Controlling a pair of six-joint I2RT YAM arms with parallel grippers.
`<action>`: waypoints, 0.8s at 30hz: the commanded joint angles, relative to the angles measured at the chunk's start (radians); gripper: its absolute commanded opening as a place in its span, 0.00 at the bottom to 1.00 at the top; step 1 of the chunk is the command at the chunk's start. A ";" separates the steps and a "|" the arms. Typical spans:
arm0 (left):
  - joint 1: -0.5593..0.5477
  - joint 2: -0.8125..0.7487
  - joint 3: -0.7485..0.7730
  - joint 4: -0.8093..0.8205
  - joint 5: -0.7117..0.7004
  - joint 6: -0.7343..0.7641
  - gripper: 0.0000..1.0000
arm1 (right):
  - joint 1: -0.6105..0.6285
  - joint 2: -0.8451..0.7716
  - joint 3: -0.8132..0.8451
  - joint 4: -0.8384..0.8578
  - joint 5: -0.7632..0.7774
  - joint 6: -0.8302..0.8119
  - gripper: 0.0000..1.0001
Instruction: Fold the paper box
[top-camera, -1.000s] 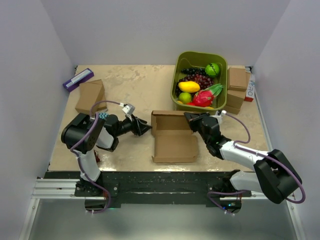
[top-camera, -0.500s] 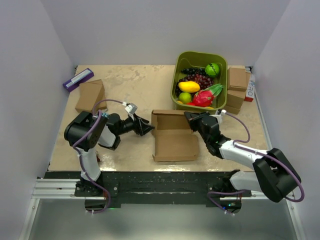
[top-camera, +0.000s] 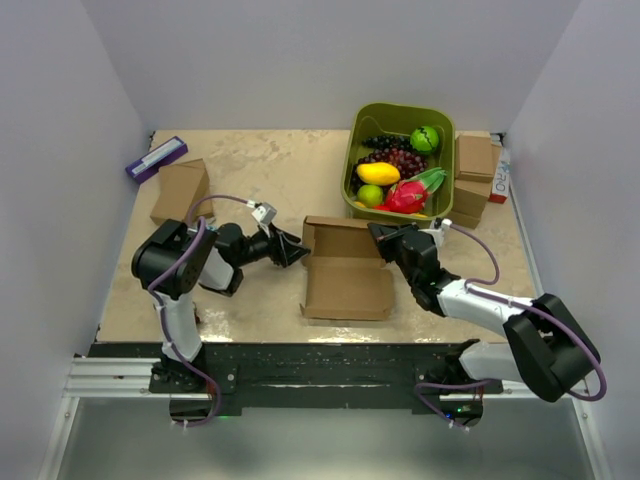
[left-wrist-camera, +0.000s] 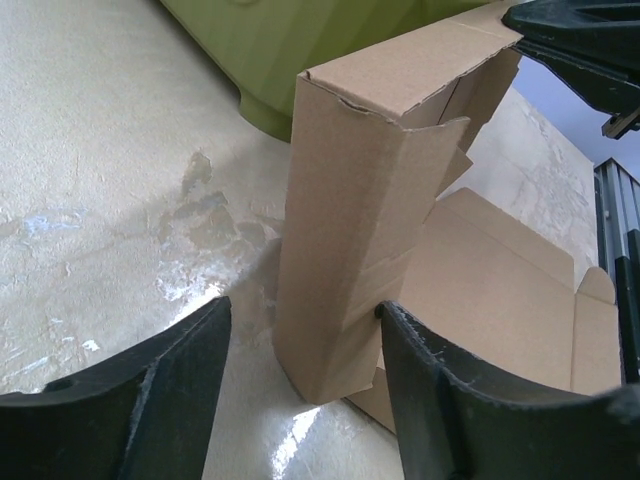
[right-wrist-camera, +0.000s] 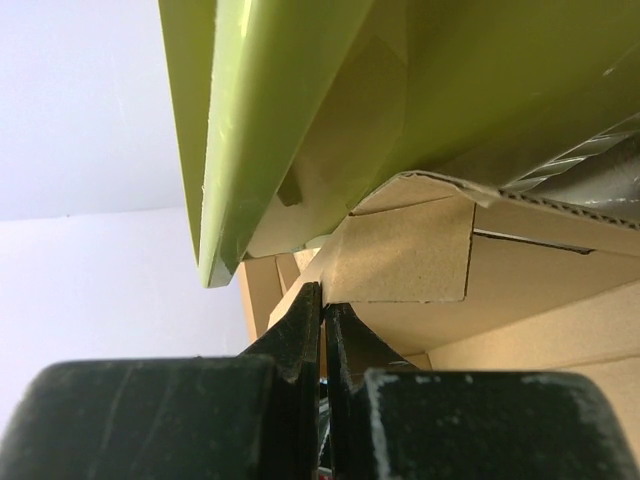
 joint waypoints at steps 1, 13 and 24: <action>-0.018 0.019 0.046 0.200 -0.058 0.032 0.62 | 0.016 0.023 0.026 -0.034 -0.054 -0.050 0.00; -0.051 0.061 0.098 0.211 -0.102 0.035 0.41 | 0.016 0.043 0.037 -0.031 -0.065 -0.054 0.00; -0.119 0.023 0.072 0.141 -0.312 0.129 0.23 | 0.016 0.051 0.037 -0.027 -0.070 -0.060 0.00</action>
